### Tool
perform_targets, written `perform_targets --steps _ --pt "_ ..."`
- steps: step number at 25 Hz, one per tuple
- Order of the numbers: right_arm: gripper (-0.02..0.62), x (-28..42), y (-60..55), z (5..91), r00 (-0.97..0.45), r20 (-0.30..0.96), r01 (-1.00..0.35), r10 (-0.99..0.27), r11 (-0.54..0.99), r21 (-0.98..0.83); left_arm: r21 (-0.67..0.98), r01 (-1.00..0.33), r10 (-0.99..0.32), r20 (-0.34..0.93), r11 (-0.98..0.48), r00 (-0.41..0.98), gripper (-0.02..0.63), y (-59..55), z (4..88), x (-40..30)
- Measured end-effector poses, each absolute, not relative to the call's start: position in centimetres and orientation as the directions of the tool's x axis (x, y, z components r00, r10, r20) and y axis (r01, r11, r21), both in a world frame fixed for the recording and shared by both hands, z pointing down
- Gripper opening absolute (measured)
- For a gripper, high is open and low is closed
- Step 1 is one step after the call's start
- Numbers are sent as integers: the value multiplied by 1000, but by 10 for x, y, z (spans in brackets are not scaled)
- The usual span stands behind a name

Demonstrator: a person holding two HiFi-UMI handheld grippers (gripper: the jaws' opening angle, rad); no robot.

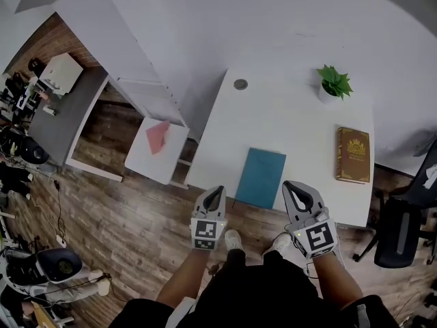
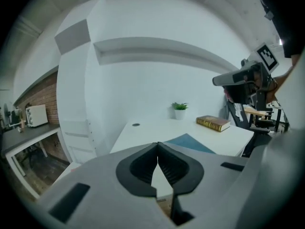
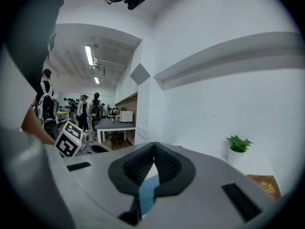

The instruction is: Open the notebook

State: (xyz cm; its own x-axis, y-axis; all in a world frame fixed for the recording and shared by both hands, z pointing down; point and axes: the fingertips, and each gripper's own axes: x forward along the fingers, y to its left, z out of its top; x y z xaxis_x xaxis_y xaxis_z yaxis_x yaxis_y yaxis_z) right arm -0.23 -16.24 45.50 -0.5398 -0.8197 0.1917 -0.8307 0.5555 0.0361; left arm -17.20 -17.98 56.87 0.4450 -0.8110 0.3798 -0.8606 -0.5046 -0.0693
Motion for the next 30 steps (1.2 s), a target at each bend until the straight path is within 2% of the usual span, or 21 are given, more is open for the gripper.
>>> perform_targets --steps 6,16,17,19,22,26,30 --pt "-6 13 -161 451 -523 182 -842 -833 538 44 -90 -797 -776 319 -597 545 5 -180 538 -132" --pt "-6 30 -162 449 -506 172 -852 -845 521 52 -220 -629 -653 430 -745 623 8 -154 582 -83" --pt "-6 31 -162 450 -504 173 -854 -846 518 47 -222 -610 -635 446 -761 631 37 -151 590 -78" --pt "-6 34 -161 453 -497 175 -860 -850 510 34 -211 -569 -591 480 -795 648 138 -145 607 -68" --pt "-6 39 -160 455 -491 168 -863 -855 504 41 -226 -463 -505 545 -857 669 198 -131 632 -53" --pt "-6 46 -155 459 -474 191 -874 -860 485 15 -308 -249 -395 645 -918 655 213 -109 663 -34" --pt "-6 51 -153 460 -463 191 -879 -865 476 22 -364 -118 -352 689 -924 633 216 -101 678 -16"
